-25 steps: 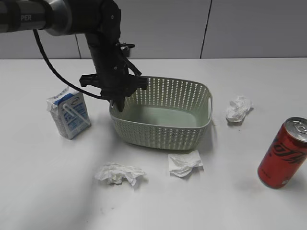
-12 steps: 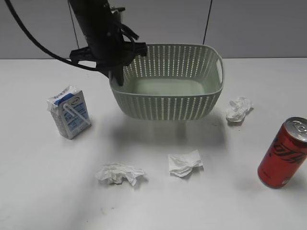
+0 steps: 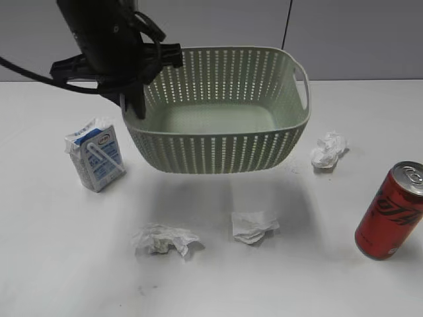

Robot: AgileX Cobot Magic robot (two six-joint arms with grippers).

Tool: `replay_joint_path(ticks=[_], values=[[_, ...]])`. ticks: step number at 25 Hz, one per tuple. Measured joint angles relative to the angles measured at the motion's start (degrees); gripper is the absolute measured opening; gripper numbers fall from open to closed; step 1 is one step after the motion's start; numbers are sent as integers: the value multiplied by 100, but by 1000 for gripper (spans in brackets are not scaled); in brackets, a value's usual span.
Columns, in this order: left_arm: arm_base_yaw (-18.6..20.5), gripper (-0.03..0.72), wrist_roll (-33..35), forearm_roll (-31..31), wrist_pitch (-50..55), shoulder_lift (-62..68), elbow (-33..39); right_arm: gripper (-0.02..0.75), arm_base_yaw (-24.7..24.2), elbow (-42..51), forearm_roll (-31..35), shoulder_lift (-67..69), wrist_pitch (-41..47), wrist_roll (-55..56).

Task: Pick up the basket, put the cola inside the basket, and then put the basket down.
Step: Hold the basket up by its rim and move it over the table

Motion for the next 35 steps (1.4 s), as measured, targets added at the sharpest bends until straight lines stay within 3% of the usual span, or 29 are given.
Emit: replay_joint_path(ticks=[8, 13, 28, 35], values=[[-328, 4, -217, -22, -957, -821, 1689, 520, 0, -37, -10, 301, 0, 615], [-328, 4, -235, -1, -1187, -821, 2099, 623, 0, -297, 152, 1392, -106, 698], [-328, 4, -235, 29, -1261, -815, 2257, 637, 39, -2284, 955, 5734, -266, 196], [-328, 4, -235, 38, -1302, -815, 2257, 637, 153, -2526, 987, 6944, -266, 182]])
